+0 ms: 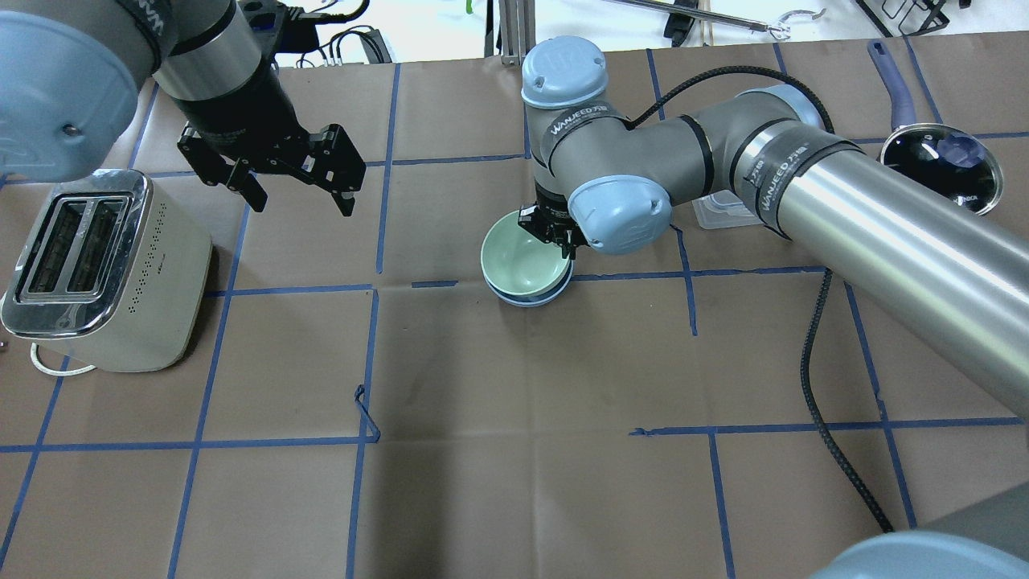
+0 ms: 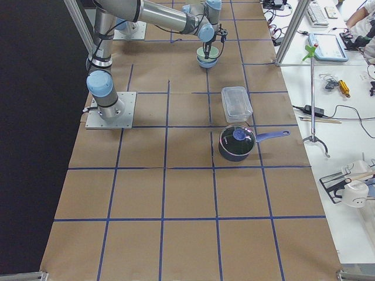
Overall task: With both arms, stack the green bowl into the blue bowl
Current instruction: 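Open the right gripper and lift it off the stacked bowls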
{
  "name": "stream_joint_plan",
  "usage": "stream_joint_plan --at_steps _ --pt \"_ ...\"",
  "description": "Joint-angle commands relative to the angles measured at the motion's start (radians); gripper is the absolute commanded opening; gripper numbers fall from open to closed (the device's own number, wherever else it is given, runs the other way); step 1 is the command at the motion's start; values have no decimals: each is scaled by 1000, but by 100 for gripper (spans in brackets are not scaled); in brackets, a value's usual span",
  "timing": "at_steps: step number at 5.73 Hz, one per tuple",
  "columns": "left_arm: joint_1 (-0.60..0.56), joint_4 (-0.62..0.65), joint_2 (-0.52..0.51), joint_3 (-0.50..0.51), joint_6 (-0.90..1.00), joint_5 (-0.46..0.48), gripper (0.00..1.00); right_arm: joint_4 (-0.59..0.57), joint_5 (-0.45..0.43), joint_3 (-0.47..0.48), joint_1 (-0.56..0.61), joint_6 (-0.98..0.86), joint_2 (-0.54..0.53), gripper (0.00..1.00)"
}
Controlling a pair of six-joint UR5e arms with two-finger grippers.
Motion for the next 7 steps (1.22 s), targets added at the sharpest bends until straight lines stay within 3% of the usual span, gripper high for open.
stream_joint_plan --at_steps 1,2,4,7 --pt "0 0 1 1 0 0 99 0 2 -4 -2 -2 -3 100" --pt "-1 0 1 1 0 3 99 23 -1 -49 -14 -14 -32 100" --pt "0 0 2 0 0 3 99 309 -6 -161 -93 -180 -150 100" --pt "-1 0 2 0 0 3 99 498 -11 -81 -233 -394 -366 100"
